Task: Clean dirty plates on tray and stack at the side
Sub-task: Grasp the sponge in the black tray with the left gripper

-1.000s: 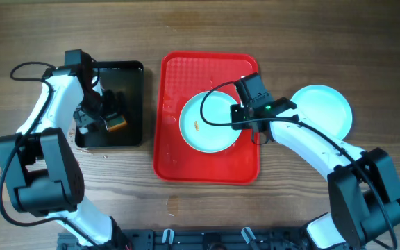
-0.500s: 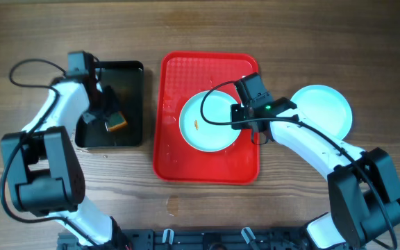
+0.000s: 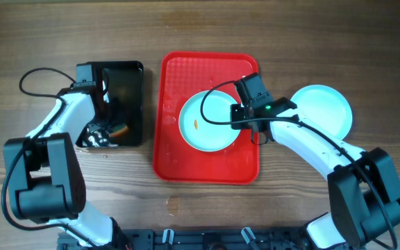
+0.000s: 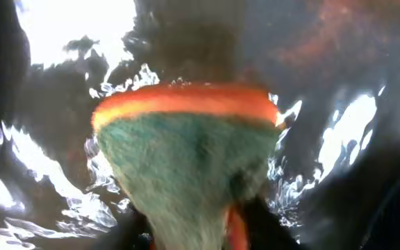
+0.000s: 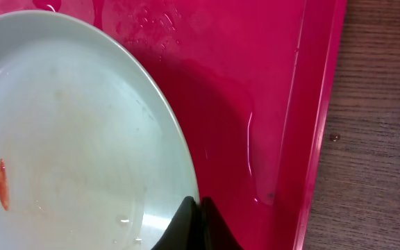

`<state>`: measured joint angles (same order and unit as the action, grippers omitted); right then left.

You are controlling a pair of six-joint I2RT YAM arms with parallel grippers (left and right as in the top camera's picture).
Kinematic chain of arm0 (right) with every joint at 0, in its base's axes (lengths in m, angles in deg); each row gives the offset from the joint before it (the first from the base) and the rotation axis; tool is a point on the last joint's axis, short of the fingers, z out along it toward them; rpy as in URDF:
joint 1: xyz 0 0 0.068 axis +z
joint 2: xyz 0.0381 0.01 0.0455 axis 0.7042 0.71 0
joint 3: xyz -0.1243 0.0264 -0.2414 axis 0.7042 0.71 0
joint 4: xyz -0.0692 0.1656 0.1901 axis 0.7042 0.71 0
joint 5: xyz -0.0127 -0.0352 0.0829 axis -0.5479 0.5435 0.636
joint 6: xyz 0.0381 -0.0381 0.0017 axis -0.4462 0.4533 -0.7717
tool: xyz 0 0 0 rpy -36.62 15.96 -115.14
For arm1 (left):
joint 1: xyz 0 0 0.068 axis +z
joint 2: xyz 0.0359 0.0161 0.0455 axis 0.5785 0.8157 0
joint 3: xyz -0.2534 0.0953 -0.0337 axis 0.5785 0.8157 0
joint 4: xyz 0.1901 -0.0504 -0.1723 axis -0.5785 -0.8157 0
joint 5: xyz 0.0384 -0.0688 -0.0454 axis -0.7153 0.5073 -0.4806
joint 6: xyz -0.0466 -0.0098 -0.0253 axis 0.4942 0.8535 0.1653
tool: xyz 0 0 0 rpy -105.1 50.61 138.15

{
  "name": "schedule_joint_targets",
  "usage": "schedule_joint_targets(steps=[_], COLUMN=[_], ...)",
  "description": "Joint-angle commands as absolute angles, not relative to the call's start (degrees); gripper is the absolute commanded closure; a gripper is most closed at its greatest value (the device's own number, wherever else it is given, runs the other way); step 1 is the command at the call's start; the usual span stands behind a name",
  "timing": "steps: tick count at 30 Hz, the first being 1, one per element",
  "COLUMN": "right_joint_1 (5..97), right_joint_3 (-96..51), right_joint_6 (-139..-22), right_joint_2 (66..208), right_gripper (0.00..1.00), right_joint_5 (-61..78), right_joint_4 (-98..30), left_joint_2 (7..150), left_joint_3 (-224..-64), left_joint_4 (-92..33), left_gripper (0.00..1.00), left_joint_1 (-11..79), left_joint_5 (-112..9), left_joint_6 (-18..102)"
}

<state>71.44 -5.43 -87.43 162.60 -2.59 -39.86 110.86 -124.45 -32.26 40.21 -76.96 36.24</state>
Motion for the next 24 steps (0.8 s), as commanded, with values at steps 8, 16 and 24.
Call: schedule_joint_targets(steps=[8,16,24], right_joint_1=[71.36,71.36,71.36], right_joint_3=[-6.33,-6.33,-6.33], right_joint_6=[-88.00,-88.02,-88.02], right_joint_2=[161.49,161.49,161.49], right_gripper=[0.96,0.96,0.96], right_joint_5=[-2.11,-2.09,-1.89], right_joint_4=[-39.79,-39.79,-39.81], left_joint_2=[107.62,107.64,107.23], left_joint_3=[-125.39,-115.49,-115.05], left_joint_4=[-29.90,-20.13,-20.47], left_gripper=[0.96,0.72,0.96], left_joint_1=[40.05,39.94,39.94], left_joint_5=[-81.16,-80.04,-79.65], left_joint_6=[36.11,36.13,36.08])
